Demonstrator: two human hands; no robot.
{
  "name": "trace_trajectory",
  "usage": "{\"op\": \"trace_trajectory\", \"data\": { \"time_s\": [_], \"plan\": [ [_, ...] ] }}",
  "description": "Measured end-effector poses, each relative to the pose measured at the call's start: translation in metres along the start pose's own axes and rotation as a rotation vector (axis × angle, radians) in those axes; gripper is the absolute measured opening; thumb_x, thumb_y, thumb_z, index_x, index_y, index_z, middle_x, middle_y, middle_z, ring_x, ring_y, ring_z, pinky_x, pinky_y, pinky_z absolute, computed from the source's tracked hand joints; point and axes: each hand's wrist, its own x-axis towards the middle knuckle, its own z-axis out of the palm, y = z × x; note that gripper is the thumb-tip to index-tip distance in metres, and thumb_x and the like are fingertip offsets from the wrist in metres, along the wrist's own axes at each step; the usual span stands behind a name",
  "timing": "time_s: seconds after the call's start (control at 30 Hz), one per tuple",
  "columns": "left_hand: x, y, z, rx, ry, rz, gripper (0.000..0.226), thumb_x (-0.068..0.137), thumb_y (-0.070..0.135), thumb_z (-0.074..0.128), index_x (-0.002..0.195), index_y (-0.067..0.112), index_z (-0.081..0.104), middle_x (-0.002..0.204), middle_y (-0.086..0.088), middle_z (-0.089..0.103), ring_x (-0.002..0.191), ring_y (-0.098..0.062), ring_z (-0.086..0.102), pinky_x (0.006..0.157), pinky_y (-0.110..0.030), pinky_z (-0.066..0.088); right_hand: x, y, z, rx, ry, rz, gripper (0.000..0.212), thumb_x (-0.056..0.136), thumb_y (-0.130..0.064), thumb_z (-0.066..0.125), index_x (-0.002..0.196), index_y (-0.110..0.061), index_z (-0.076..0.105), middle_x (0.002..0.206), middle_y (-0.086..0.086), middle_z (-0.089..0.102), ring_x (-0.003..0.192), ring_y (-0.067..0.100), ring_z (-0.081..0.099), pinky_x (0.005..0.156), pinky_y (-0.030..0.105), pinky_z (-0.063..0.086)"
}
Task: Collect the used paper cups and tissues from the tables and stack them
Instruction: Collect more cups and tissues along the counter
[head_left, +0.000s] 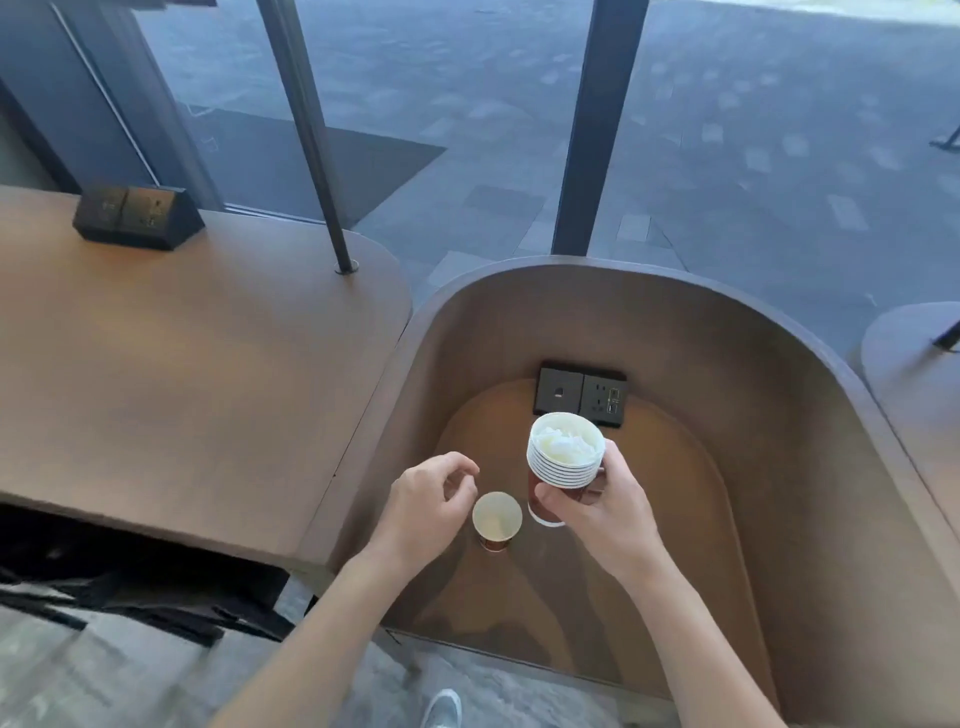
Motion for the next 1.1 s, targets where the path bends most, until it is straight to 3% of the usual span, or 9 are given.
{"op": "trace_trajectory", "data": {
  "time_s": [0.17, 0.37, 0.5, 0.67, 0.83, 1.0, 1.1],
  "plan": [
    [-0.004, -0.028, 0.017, 0.005, -0.052, -0.088, 0.012, 0.087, 0.031, 0.058, 0.095, 0.034, 0.066, 0.084, 0.019, 0.068, 0.076, -0.003, 0.063, 0.071, -0.031, 0.055, 0.015, 0.019, 0.022, 0.015, -0.069, 0.044, 0.057, 0.075, -0.023, 0.089, 0.114, -0.046, 0.055, 0.108, -0.028, 0.07, 0.102, 0.002, 0.07, 0.09, 0.035, 0.062],
    [-0.009, -0.048, 0.034, 0.044, -0.094, -0.163, 0.014, 0.086, 0.032, 0.055, 0.096, 0.033, 0.064, 0.085, 0.017, 0.066, 0.074, -0.003, 0.063, 0.072, -0.032, 0.054, 0.033, 0.042, 0.043, -0.016, -0.134, 0.073, 0.059, 0.073, -0.027, 0.091, 0.114, -0.045, 0.052, 0.104, -0.033, 0.069, 0.098, -0.004, 0.069, 0.091, 0.039, 0.061],
    [-0.009, -0.057, 0.047, 0.074, -0.084, -0.177, 0.016, 0.085, 0.036, 0.051, 0.097, 0.034, 0.061, 0.091, 0.017, 0.065, 0.077, -0.004, 0.062, 0.073, -0.032, 0.054, 0.045, 0.066, 0.057, -0.036, -0.193, 0.083, 0.063, 0.074, -0.029, 0.091, 0.121, -0.045, 0.053, 0.11, -0.025, 0.071, 0.101, 0.0, 0.069, 0.09, 0.032, 0.058],
    [-0.012, -0.062, 0.054, 0.138, -0.098, -0.186, 0.012, 0.083, 0.033, 0.053, 0.094, 0.031, 0.059, 0.089, 0.014, 0.064, 0.078, -0.01, 0.062, 0.072, -0.036, 0.053, 0.049, 0.085, 0.07, -0.087, -0.218, 0.062, 0.068, 0.073, -0.019, 0.091, 0.121, -0.044, 0.051, 0.117, -0.024, 0.061, 0.111, -0.008, 0.054, 0.082, 0.003, 0.04],
    [-0.013, -0.064, 0.053, 0.134, -0.078, -0.182, 0.015, 0.086, 0.031, 0.055, 0.098, 0.03, 0.064, 0.093, 0.014, 0.066, 0.077, -0.005, 0.062, 0.076, -0.033, 0.052, 0.047, 0.108, 0.08, -0.126, -0.254, 0.122, 0.067, 0.074, -0.02, 0.089, 0.123, -0.043, 0.05, 0.119, -0.022, 0.057, 0.112, -0.004, 0.053, 0.086, 0.011, 0.041],
    [-0.019, -0.063, 0.046, 0.136, -0.083, -0.187, 0.015, 0.088, 0.029, 0.056, 0.1, 0.03, 0.066, 0.093, 0.015, 0.066, 0.078, -0.004, 0.062, 0.076, -0.031, 0.053, 0.043, 0.122, 0.091, -0.106, -0.265, 0.215, 0.061, 0.073, -0.019, 0.089, 0.118, -0.036, 0.053, 0.116, -0.015, 0.065, 0.106, -0.001, 0.06, 0.076, 0.013, 0.041],
    [-0.024, -0.064, 0.041, 0.134, -0.092, -0.196, 0.015, 0.088, 0.027, 0.056, 0.1, 0.03, 0.066, 0.093, 0.015, 0.066, 0.079, -0.003, 0.062, 0.077, -0.03, 0.052, 0.04, 0.128, 0.097, -0.094, -0.269, 0.229, 0.058, 0.072, -0.016, 0.089, 0.116, -0.033, 0.054, 0.111, -0.014, 0.067, 0.104, 0.01, 0.064, 0.074, 0.013, 0.043]
  ]
}}
